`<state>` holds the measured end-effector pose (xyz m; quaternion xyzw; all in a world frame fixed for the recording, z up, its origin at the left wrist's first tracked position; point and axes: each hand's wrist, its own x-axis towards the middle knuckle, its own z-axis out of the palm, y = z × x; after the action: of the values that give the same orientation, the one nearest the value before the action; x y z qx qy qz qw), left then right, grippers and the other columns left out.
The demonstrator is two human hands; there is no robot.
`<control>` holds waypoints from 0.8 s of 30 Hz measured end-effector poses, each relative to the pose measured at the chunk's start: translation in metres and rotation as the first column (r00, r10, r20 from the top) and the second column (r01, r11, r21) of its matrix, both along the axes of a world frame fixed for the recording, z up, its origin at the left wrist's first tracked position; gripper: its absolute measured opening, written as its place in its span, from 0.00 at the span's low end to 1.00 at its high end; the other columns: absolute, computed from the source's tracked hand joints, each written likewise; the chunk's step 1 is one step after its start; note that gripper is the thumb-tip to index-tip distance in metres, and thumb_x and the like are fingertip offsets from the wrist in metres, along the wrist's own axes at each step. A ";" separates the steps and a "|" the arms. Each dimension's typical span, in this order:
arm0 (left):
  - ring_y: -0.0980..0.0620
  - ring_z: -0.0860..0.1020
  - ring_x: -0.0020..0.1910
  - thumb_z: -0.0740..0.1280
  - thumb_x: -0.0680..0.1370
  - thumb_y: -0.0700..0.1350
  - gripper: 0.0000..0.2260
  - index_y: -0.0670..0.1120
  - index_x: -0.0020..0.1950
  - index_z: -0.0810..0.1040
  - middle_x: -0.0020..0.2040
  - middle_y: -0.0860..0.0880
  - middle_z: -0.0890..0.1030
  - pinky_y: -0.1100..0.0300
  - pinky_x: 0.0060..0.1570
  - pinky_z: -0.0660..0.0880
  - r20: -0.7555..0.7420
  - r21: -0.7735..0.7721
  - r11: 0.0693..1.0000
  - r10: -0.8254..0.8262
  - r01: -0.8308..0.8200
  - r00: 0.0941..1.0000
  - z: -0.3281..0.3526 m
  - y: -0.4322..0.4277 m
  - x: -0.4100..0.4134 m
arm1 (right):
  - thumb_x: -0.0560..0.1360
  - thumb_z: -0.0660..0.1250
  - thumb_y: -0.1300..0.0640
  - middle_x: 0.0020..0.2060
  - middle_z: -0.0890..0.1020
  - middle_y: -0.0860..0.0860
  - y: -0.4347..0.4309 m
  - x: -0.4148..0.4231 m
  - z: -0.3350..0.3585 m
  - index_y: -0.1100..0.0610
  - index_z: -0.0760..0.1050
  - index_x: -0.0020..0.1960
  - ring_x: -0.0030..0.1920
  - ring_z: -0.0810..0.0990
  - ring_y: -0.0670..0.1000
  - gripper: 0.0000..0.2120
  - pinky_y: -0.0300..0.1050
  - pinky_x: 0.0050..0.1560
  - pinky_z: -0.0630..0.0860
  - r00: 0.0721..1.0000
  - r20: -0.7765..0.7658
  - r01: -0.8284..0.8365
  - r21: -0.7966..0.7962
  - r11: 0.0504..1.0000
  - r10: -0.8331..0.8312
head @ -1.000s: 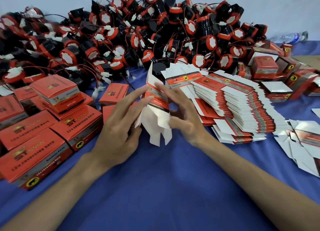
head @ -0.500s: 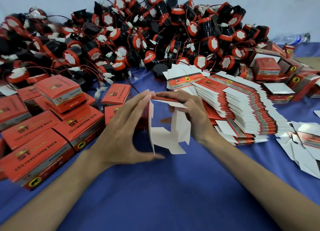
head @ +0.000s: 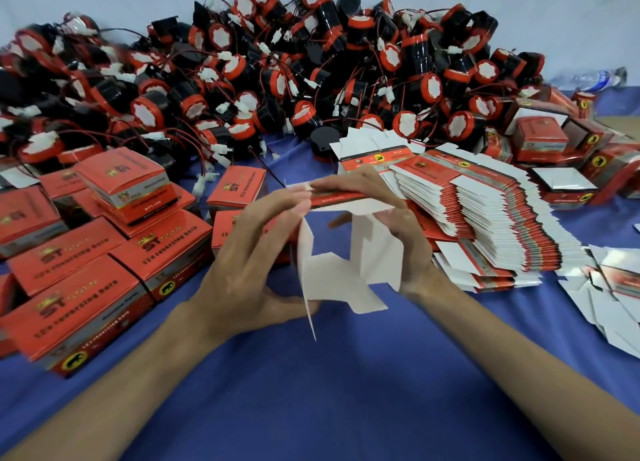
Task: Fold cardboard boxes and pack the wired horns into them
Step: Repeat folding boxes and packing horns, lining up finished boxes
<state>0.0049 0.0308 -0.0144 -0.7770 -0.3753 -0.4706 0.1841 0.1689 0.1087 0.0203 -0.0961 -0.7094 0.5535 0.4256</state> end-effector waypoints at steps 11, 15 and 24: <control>0.64 0.77 0.58 0.70 0.70 0.67 0.22 0.68 0.63 0.75 0.59 0.59 0.79 0.64 0.57 0.74 0.774 -0.190 0.833 -0.199 0.519 0.602 0.001 -0.026 0.021 | 0.68 0.68 0.35 0.65 0.74 0.63 0.005 0.014 0.010 0.61 0.71 0.67 0.65 0.71 0.69 0.37 0.71 0.64 0.66 0.963 0.195 -0.187 -0.014 0.982 0.186; 0.61 0.81 0.53 0.70 0.70 0.65 0.20 0.59 0.58 0.81 0.53 0.61 0.83 0.65 0.50 0.78 0.890 -0.247 0.744 -0.079 0.621 0.449 -0.004 -0.023 0.026 | 0.62 0.75 0.38 0.46 0.84 0.40 -0.003 0.008 -0.005 0.37 0.79 0.51 0.49 0.82 0.43 0.18 0.40 0.52 0.79 0.937 0.259 -0.195 -0.162 0.967 0.232; 0.51 0.75 0.63 0.64 0.71 0.55 0.29 0.59 0.70 0.60 0.69 0.44 0.68 0.57 0.56 0.77 0.777 -0.345 0.889 0.091 0.300 0.623 0.004 -0.010 0.023 | 0.74 0.68 0.54 0.54 0.83 0.49 -0.015 -0.013 -0.017 0.53 0.70 0.65 0.55 0.82 0.50 0.20 0.45 0.53 0.79 0.992 0.045 0.123 -0.255 0.959 -0.116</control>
<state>0.0279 0.0210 -0.0107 -0.5393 -0.4666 -0.6700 -0.2060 0.1555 0.0932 0.0031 -0.2015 -0.6306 0.6128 0.4315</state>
